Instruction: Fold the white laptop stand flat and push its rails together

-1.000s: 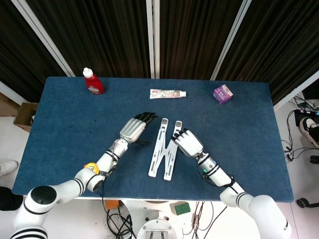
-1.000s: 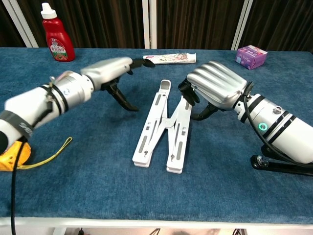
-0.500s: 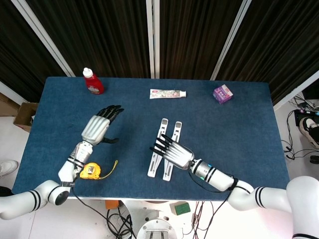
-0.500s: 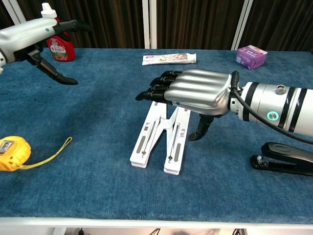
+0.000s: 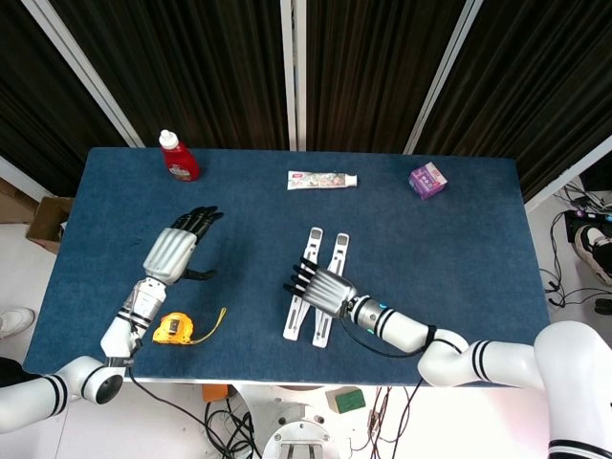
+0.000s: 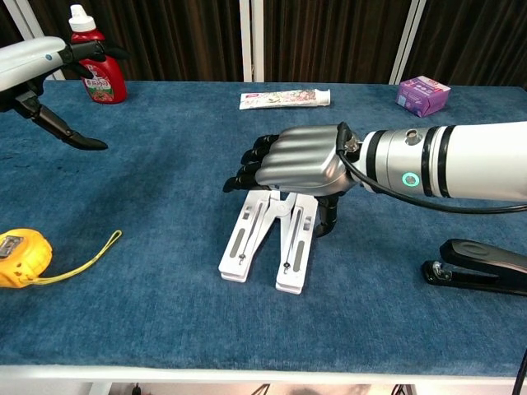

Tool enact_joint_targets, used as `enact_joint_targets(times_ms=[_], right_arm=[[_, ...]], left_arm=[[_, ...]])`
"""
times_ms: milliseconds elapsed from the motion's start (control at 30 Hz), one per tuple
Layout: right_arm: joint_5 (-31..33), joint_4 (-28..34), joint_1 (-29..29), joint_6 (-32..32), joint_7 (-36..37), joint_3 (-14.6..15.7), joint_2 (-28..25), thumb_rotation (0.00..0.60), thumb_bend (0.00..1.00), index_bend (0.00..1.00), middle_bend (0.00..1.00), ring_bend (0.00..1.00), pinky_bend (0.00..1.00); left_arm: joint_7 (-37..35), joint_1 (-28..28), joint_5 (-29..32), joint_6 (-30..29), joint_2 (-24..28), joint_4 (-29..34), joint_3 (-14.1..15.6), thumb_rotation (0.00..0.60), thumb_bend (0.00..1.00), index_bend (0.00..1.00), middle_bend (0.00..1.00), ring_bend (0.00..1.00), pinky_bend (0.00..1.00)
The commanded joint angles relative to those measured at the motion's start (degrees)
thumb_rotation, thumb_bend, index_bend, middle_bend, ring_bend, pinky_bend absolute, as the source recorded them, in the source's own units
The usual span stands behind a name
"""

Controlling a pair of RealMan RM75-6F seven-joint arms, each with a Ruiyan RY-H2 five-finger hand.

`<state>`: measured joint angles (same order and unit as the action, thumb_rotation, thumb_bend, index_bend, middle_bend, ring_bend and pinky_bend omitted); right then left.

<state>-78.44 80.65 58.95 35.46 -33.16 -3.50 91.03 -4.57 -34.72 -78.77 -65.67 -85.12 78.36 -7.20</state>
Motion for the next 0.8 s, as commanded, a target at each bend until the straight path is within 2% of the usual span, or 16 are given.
enact_joint_targets(times_ms=[33,133,200,267,333,400,467,533,600,667,733,800], right_arm=[[0.8,-1.2,0.8,-0.9,-0.8,0.1,1.0,0.6,0.0,0.01,0.13,0.01,0.08],[0.9,-2.0,1.1,-0.3,-1.3,0.1,1.8,0.6,0.03,0.1,0.2,0.05,0.09],[-0.3,-2.5,0.8,1.3,-1.0,0.2,2.2,0.6,0.12,0.25,0.29,0.15,0.15],[-1.6,-3.1,0.6,2.6,-0.2,0.4,2.4,0.6,0.24,0.43,0.38,0.28,0.25],[-3.0,-3.9,0.4,3.8,1.2,0.7,2.7,0.6,0.31,0.54,0.45,0.35,0.31],[-4.4,-4.7,0.2,5.0,2.4,1.0,2.9,0.6,0.35,0.6,0.49,0.39,0.35],[-5.0,-5.1,-0.2,5.7,3.7,1.2,3.1,0.6,0.35,0.62,0.5,0.39,0.36],[-4.3,-4.7,-0.7,5.6,4.1,1.4,3.0,0.6,0.32,0.57,0.48,0.36,0.33],[-2.6,-3.3,-1.5,5.7,3.5,1.3,2.4,0.6,0.23,0.39,0.36,0.23,0.22],[-1.0,0.0,-3.5,8.1,3.0,1.1,0.9,0.6,0.1,0.15,0.18,0.06,0.06],[-0.1,4.2,-6.6,12.6,3.2,1.2,-1.8,0.6,0.06,0.03,0.1,0.0,0.01],[-0.2,8.5,-10.9,19.4,3.2,1.7,-5.2,0.6,0.06,0.0,0.07,0.0,0.0]], left_arm=[[-0.2,0.2,-0.1,0.0,0.0,-0.1,0.0,0.6,0.0,0.1,0.05,0.05,0.16],[-0.6,0.5,-0.3,-0.2,0.0,-0.3,0.0,0.6,0.0,0.1,0.05,0.05,0.16],[-0.8,0.7,-0.4,-0.4,0.1,-0.5,0.0,0.6,0.0,0.1,0.05,0.05,0.17],[-0.9,0.9,-0.6,-0.7,0.2,-0.5,0.0,0.6,0.0,0.1,0.05,0.05,0.17],[-1.1,1.1,-0.8,-1.0,0.3,-0.6,-0.1,0.6,0.0,0.1,0.05,0.05,0.17],[-1.2,1.4,-1.0,-1.5,0.6,-0.4,-0.2,0.6,0.0,0.1,0.05,0.05,0.17],[-1.0,1.8,-1.2,-1.9,1.0,-0.1,-0.1,0.6,0.0,0.1,0.05,0.05,0.17],[-0.6,2.0,-1.3,-2.2,1.5,0.2,-0.1,0.6,0.0,0.1,0.05,0.05,0.17],[0.0,2.4,-1.3,-2.4,2.2,0.6,0.1,0.6,0.0,0.1,0.05,0.05,0.17],[1.3,3.0,-1.2,-2.5,3.4,1.1,0.5,0.6,0.0,0.1,0.05,0.05,0.16],[2.9,3.9,-1.0,-2.9,4.9,1.4,1.1,0.6,0.0,0.1,0.05,0.05,0.16],[4.4,5.3,-0.5,-3.7,6.7,1.8,1.7,0.6,0.0,0.1,0.05,0.05,0.16]])
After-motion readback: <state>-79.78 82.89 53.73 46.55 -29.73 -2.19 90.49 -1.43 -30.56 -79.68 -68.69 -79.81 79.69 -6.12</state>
